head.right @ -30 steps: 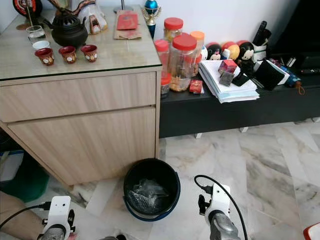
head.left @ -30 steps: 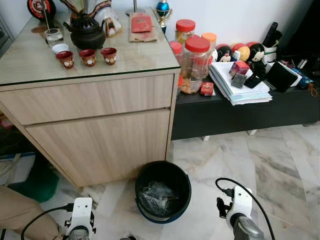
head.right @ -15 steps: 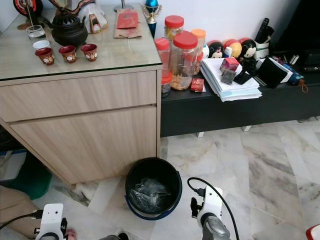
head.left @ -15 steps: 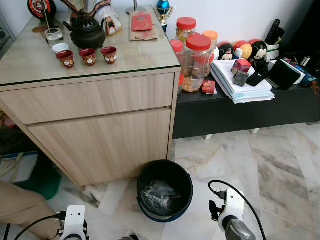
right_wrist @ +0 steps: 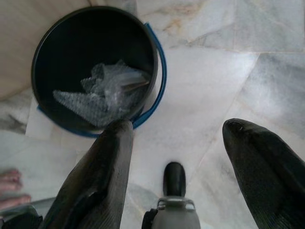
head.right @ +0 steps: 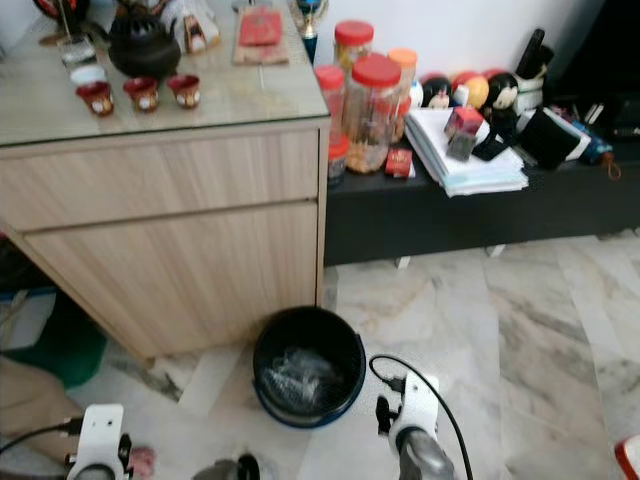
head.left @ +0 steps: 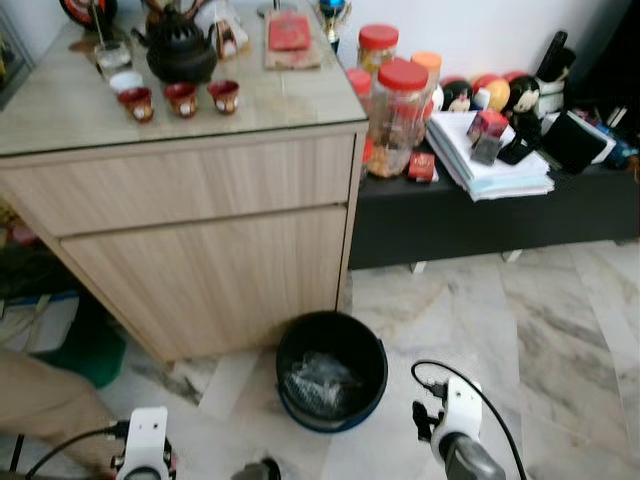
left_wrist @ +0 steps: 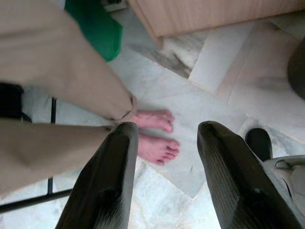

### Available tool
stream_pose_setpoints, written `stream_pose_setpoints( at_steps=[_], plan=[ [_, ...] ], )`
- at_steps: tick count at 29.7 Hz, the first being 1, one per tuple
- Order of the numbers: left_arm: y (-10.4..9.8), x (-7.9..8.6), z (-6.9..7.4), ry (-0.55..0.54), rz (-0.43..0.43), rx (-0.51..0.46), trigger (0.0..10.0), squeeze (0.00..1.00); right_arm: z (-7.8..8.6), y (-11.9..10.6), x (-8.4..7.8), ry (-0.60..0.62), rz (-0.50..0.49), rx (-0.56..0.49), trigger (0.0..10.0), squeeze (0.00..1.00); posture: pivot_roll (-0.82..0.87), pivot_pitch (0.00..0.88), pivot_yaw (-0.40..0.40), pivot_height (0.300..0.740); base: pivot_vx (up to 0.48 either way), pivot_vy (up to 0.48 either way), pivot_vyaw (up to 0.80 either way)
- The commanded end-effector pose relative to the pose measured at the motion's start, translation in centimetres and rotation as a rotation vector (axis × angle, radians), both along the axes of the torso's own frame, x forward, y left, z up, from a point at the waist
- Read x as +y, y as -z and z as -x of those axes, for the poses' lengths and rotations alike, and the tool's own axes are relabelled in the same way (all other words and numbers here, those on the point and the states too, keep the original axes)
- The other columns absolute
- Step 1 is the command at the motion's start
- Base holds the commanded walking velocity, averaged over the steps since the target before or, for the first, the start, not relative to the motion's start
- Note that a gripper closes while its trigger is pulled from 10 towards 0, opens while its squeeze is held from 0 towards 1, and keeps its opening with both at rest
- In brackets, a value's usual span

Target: Picking trash to rubbish bin

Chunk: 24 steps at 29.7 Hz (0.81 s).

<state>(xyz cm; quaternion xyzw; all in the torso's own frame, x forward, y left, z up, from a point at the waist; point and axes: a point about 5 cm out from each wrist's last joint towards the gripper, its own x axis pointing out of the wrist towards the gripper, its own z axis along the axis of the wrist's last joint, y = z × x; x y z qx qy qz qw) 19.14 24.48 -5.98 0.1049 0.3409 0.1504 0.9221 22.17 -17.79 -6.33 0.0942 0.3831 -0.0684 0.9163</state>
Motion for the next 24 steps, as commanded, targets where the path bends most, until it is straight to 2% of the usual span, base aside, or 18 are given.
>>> stream_pose_setpoints(
  at_steps=[1, 20, 24],
  plan=[
    [0.48, 0.07, 0.74, -0.002, 0.005, 0.041, 10.0, 0.00, 0.91, 0.57, 0.12, -0.017, 0.009, 0.035, 10.0, 0.00, 0.15, 0.091, -0.003, 0.740, -0.296, 0.000, 0.00],
    [0.38, 0.42, 0.76, -0.001, -0.003, 0.040, 10.0, 0.00, 1.08, 0.75, 0.93, -0.038, -0.004, 0.041, 10.0, 0.00, 0.15, 0.119, -0.001, 0.740, -0.295, 0.000, 0.00],
    [0.45, 0.35, 0.89, 0.000, -0.007, 0.042, 10.0, 0.00, 1.14, 0.78, 0.93, -0.037, -0.005, 0.042, 10.0, 0.00, 0.14, 0.139, -0.005, 0.740, 0.000, 0.000, 0.00]
  ],
)
